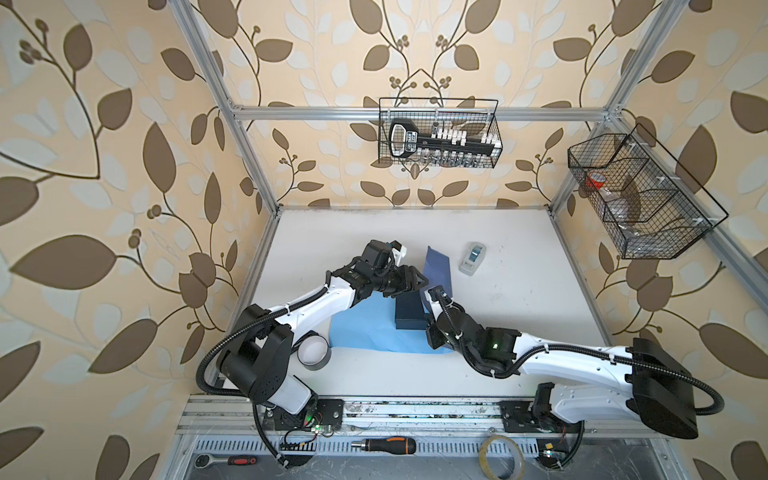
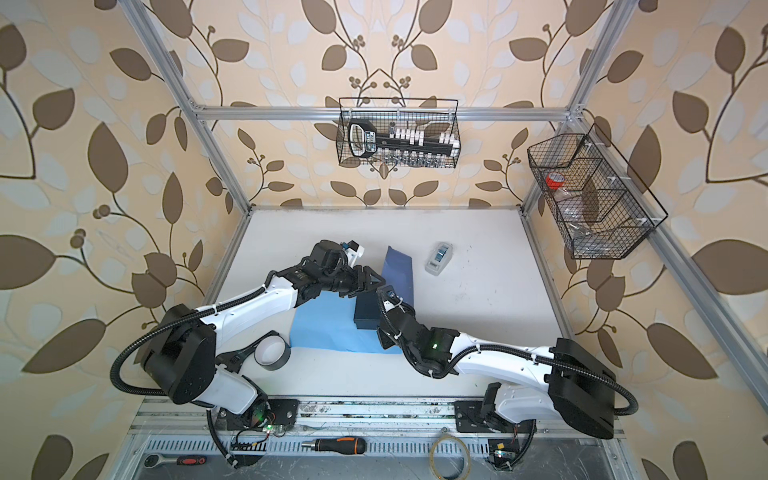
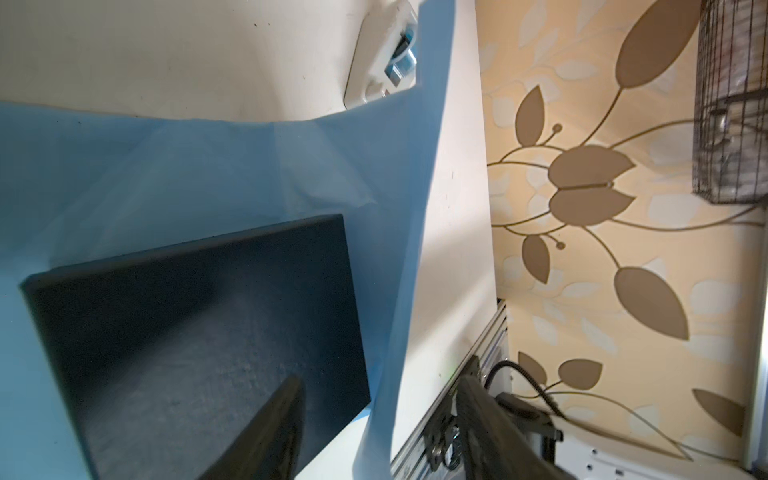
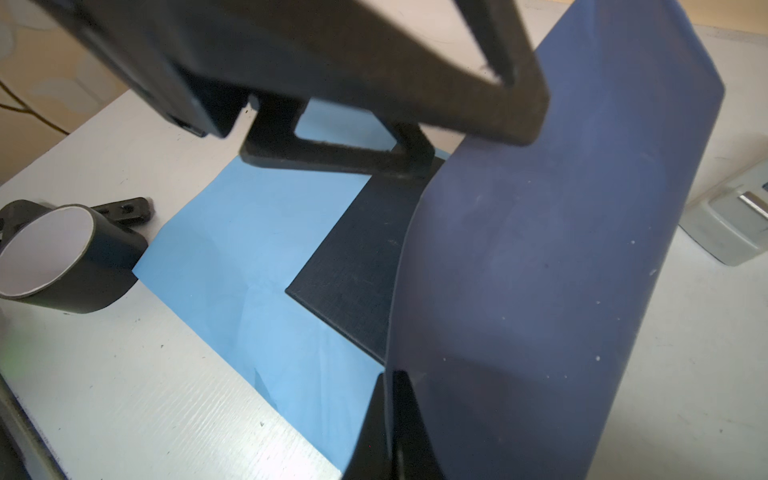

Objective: Wrap the gift box in paper

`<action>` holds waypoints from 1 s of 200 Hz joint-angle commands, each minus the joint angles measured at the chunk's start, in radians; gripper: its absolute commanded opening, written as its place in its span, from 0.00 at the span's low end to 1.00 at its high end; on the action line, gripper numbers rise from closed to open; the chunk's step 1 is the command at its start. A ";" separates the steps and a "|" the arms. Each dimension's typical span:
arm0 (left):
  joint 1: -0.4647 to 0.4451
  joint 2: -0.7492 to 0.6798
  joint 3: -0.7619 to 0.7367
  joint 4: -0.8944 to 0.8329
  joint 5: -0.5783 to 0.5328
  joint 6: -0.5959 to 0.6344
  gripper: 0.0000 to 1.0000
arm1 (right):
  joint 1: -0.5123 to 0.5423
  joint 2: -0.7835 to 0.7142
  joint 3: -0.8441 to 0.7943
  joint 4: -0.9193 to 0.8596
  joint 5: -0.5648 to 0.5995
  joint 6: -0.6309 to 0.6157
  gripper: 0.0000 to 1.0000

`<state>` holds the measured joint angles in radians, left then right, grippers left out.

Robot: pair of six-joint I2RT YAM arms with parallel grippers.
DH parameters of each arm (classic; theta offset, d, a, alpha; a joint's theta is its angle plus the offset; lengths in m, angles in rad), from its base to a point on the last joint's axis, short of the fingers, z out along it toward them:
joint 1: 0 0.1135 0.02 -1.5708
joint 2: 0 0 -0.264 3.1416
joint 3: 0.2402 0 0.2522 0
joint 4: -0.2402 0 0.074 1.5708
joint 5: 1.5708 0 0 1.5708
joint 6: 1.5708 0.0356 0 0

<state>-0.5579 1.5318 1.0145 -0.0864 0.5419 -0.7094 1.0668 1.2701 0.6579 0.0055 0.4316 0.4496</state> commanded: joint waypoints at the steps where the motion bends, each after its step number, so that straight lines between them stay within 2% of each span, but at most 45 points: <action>1: -0.015 0.031 0.053 -0.015 0.004 0.046 0.47 | 0.009 0.019 0.041 0.017 -0.016 0.003 0.00; 84: -0.017 0.065 0.070 -0.039 0.010 0.056 0.09 | 0.013 0.032 0.057 0.013 -0.006 -0.010 0.00; 93: -0.017 0.069 0.070 -0.049 0.009 0.062 0.04 | 0.013 0.030 0.061 0.004 -0.003 -0.012 0.02; 106: -0.014 0.068 0.067 -0.051 0.007 0.066 0.00 | 0.013 0.018 0.066 -0.011 -0.001 -0.013 0.10; 123: -0.003 0.063 0.057 -0.044 0.020 0.065 0.00 | 0.012 -0.016 0.070 -0.059 -0.025 -0.014 0.33; 136: 0.012 0.053 0.049 -0.044 0.030 0.069 0.00 | 0.012 -0.062 0.062 -0.096 -0.064 -0.023 0.45; 156: 0.031 0.034 0.028 -0.042 0.058 0.081 0.00 | 0.011 -0.149 0.048 -0.166 -0.145 -0.049 0.56; 170: 0.044 0.029 0.017 -0.046 0.088 0.096 0.00 | -0.009 -0.206 0.043 -0.213 -0.249 -0.079 0.67; 183: 0.058 0.023 0.002 -0.051 0.104 0.103 0.00 | -0.062 -0.244 0.040 -0.245 -0.349 -0.087 0.74; 200: 0.076 0.008 -0.028 -0.040 0.117 0.102 0.00 | -0.156 -0.285 0.026 -0.245 -0.456 -0.085 0.77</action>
<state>-0.5056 1.5955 1.0267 -0.1307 0.6003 -0.6445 1.0080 1.0283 0.6941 -0.1688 0.1761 0.3916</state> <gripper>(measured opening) 0.048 0.755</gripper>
